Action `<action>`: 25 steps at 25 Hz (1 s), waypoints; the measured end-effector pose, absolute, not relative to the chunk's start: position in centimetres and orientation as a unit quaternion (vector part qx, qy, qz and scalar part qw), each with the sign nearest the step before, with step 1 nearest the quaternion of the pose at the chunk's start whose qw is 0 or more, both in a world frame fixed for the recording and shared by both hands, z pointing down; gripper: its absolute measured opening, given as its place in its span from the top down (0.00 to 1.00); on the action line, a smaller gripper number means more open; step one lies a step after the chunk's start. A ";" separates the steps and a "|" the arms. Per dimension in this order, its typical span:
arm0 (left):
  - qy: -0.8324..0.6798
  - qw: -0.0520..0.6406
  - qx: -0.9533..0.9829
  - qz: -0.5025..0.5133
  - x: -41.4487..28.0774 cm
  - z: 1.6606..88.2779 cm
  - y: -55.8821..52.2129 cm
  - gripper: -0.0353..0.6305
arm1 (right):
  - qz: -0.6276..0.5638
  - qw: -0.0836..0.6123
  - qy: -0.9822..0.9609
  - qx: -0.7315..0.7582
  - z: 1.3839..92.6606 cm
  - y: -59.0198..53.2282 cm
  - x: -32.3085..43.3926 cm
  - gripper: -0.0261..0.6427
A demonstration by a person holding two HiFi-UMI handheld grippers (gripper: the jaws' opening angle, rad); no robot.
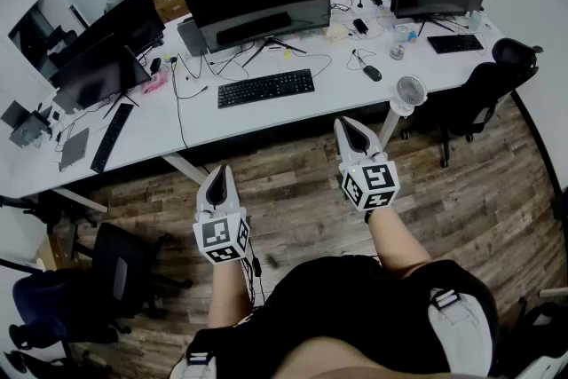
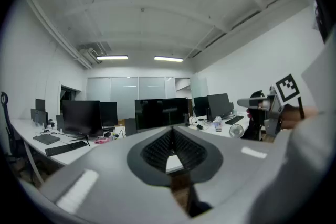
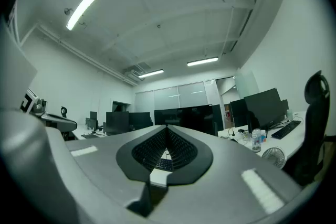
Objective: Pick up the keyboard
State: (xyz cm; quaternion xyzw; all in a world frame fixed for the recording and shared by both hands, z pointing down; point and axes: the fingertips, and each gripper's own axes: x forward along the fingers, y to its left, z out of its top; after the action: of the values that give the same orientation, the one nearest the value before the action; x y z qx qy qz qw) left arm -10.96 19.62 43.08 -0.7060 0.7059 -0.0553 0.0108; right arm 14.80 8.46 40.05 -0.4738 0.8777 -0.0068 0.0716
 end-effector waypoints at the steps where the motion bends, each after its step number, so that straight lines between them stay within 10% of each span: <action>1: 0.705 0.007 -0.707 -0.050 -11.2 43.1 19.8 0.87 | -0.006 0.072 0.877 -0.476 40.0 8.7 14.6 0.97; 25: 0.704 -0.046 -0.709 -0.009 -19.3 46.3 15.2 0.87 | -0.002 0.072 0.860 -0.505 42.6 5.1 10.3 0.97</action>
State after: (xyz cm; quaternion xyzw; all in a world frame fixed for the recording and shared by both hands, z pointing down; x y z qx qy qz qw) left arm -19.34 15.20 46.27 -0.7088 0.7039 -0.0086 -0.0455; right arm 10.26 5.09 42.59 -0.5052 0.8600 -0.0016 0.0723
